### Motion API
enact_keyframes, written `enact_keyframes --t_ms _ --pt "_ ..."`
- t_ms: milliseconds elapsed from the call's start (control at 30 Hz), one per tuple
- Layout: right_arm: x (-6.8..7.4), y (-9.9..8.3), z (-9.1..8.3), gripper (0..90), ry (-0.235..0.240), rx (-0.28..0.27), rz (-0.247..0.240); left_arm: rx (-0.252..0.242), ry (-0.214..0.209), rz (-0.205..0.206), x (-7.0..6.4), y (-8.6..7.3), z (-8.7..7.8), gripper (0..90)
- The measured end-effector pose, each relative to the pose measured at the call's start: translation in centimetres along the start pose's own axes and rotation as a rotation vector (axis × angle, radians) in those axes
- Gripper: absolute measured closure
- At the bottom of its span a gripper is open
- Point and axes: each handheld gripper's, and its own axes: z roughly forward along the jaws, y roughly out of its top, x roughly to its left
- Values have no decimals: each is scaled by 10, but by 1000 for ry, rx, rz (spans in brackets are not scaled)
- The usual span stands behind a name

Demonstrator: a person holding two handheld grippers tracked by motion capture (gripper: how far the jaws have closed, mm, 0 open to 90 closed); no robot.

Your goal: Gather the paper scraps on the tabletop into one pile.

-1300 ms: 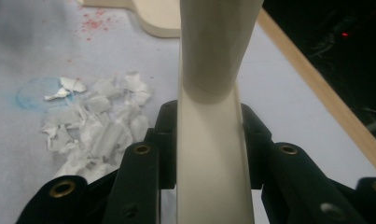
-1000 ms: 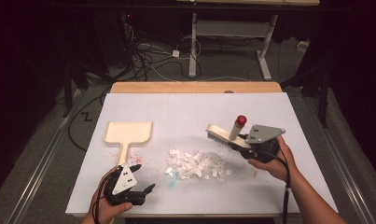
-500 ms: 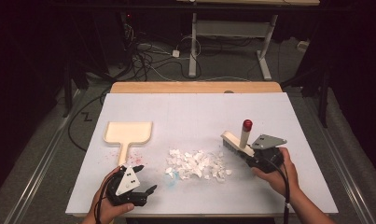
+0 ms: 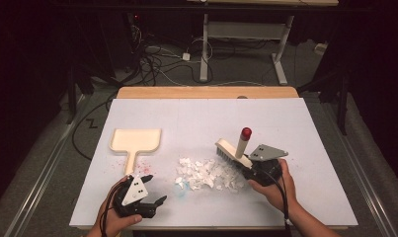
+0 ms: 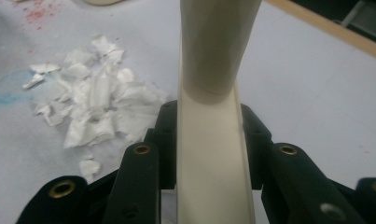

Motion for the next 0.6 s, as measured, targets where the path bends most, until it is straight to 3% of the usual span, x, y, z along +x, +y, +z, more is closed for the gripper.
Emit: enact_keyframes --t_ms 133,267,400,433,600 --pt "-13 -1 -15 676 10 -39 18 5 6 5 0 1 -1 213" --pt "-21 -3 -28 676 -3 -39 19 0 16 6 -1 2 -2 213" --pt "-24 -11 -40 677 -5 26 -1 4 21 12 -3 2 -2 213" --pt "-25 -16 -43 676 -1 65 0 7 23 15 -3 2 -2 213" --pt "-23 -24 -44 677 5 114 -18 5 27 11 -2 2 -3 213"
